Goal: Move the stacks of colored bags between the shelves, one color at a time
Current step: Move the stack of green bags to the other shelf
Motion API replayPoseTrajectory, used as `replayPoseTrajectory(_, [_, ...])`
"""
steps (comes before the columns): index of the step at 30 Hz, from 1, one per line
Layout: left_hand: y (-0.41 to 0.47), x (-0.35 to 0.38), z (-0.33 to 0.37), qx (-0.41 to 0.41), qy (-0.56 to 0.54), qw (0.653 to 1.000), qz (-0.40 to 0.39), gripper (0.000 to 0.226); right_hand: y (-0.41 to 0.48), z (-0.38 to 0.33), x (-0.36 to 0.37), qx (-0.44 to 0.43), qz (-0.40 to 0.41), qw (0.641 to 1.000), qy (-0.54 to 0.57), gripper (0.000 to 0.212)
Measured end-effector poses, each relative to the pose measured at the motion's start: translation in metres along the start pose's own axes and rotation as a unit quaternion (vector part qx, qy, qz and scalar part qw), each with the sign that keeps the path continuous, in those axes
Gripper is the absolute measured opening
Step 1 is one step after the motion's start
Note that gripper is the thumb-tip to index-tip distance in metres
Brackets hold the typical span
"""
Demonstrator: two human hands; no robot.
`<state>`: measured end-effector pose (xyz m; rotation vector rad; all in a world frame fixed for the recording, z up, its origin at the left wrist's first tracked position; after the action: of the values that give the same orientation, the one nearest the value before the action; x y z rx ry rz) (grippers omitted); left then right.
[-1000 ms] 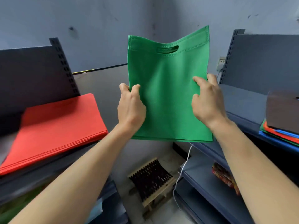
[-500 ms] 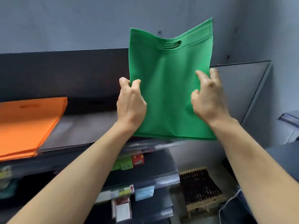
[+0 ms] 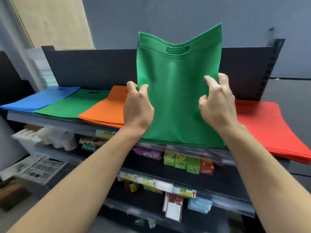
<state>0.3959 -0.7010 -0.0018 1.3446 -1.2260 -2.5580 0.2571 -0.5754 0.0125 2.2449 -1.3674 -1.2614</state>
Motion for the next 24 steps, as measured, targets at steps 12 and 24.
replayPoseTrajectory(12, [0.044, -0.046, -0.204, -0.051, 0.016, 0.998, 0.029, 0.049, -0.008, -0.145, 0.153, -0.032, -0.032, 0.998, 0.036, 0.053])
replayPoseTrajectory(24, [0.106, -0.066, -0.357, -0.051, 0.027, 0.998, 0.013, 0.048, 0.008, -0.252, 0.278, -0.022, -0.057, 0.998, 0.013, 0.056])
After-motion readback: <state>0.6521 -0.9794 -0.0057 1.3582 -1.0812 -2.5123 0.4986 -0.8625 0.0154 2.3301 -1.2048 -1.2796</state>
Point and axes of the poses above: each hand's wrist, its own y-axis towards the middle knuckle, its own x-axis out of the palm, z = x × y, the point moved 3 cm from there along y, towards the middle knuckle, and after that the axes turned 11 degrees about y, right-handed, at the moved point
